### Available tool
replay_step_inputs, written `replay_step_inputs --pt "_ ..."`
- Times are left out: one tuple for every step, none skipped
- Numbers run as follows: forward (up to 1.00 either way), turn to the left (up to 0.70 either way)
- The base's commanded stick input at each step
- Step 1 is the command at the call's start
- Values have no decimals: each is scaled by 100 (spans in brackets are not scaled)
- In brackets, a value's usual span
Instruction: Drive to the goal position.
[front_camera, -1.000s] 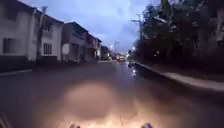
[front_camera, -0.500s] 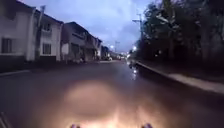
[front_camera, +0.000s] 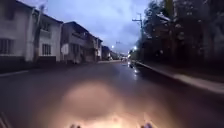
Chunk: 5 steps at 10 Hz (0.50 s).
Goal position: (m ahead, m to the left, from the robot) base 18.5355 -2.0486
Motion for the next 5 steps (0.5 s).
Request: replay_step_inputs --pt "50 0" --pt "50 0" --pt "50 0" --pt "45 0" --pt "36 0"
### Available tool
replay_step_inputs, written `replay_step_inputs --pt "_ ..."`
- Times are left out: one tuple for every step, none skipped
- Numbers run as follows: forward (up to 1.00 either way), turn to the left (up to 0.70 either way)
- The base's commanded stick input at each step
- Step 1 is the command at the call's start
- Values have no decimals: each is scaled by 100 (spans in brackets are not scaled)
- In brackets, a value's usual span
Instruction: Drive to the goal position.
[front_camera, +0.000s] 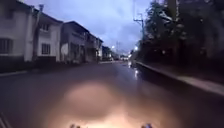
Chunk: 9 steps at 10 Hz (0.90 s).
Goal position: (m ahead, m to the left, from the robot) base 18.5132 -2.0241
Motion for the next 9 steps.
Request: replay_step_inputs --pt "28 0" --pt "20 0" --pt "11 0" --pt "3 0" --pt "0 0" --pt "0 0" --pt "0 0" --pt "0 0" --pt "0 0"
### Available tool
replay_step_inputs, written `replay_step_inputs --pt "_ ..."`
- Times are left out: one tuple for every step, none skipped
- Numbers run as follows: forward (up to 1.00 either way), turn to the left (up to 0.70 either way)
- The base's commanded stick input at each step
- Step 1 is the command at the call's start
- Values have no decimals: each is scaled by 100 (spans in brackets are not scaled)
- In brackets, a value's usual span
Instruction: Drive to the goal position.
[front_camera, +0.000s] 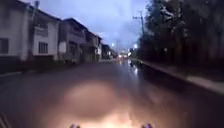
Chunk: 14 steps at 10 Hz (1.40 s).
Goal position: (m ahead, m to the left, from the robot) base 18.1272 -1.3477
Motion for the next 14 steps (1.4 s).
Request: replay_step_inputs --pt "0 0" --pt "0 -6" --pt "0 -31" --pt "0 -50" --pt "0 -50" --pt "0 -50" --pt "0 -50" --pt "0 -50" --pt "0 -50" --pt "0 -50" --pt "0 -50" --pt "0 -50" --pt "0 -50" --pt "0 -50"
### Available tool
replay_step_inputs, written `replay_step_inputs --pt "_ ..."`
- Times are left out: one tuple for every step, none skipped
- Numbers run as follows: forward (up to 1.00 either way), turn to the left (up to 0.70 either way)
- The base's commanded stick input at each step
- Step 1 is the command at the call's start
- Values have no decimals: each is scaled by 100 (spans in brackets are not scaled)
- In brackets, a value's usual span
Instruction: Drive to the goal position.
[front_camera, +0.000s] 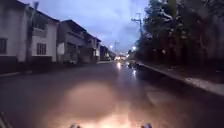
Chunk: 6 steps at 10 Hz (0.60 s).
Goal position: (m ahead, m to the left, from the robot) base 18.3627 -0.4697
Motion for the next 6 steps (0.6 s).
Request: replay_step_inputs --pt "0 -48" --pt "0 -45" --pt "0 -39" --pt "9 0" --pt "50 0" --pt "50 0"
